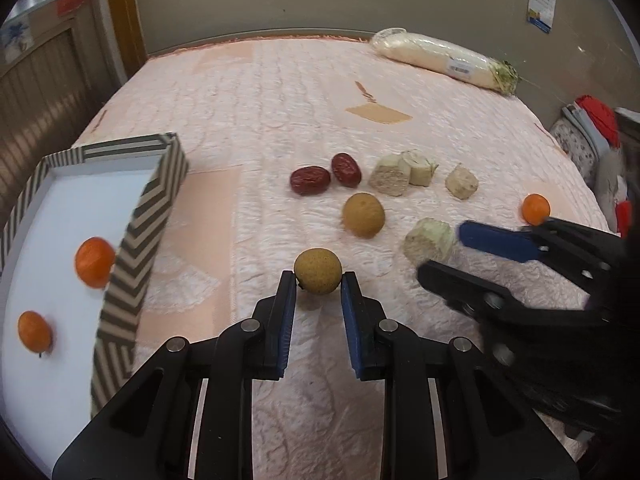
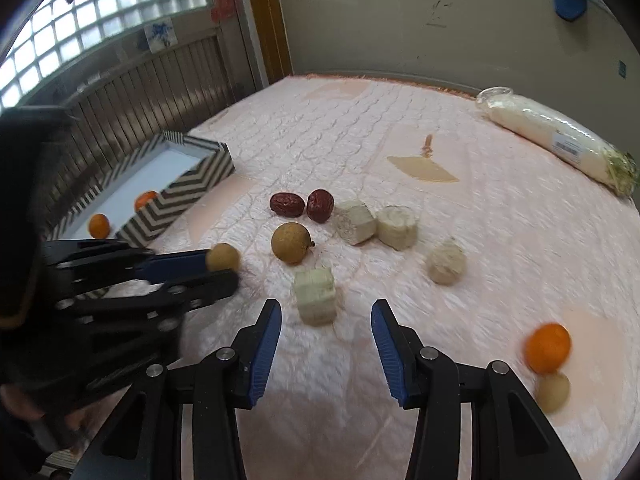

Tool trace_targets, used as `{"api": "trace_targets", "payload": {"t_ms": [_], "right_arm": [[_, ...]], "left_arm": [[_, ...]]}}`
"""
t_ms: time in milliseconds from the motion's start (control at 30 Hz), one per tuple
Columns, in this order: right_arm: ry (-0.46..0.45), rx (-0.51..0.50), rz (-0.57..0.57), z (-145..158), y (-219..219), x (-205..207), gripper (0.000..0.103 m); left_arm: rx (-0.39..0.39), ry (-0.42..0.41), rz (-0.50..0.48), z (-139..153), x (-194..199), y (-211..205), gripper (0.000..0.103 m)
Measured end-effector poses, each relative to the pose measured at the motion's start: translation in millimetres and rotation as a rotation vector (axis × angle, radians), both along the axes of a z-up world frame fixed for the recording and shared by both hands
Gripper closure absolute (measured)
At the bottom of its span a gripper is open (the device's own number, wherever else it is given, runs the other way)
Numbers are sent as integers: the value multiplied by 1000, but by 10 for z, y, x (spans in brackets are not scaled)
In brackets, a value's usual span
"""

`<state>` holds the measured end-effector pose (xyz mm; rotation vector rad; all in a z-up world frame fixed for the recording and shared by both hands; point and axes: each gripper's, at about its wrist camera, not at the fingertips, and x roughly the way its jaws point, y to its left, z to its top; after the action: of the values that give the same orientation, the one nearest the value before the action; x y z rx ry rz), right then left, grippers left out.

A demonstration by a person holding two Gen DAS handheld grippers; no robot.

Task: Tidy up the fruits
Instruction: 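Carry the brown fruit and the pale cube over the white tray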

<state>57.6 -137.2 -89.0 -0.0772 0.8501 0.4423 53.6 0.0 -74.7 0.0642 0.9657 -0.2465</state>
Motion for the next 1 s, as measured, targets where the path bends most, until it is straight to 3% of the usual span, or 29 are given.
{"api": "trace_targets", "payload": {"t_ms": [100,633,1000], "right_arm": [[5,-6,9,-58,72,71,83],[-84,44,-12,241,129,-280,84],[-126,61,81,461,506,-466,84]], "left_arm": [[-5,0,16,18,-37,50,81],[22,-68,104,247,-246,282,81],[38,-112,193,416,-425,642,81]]}}
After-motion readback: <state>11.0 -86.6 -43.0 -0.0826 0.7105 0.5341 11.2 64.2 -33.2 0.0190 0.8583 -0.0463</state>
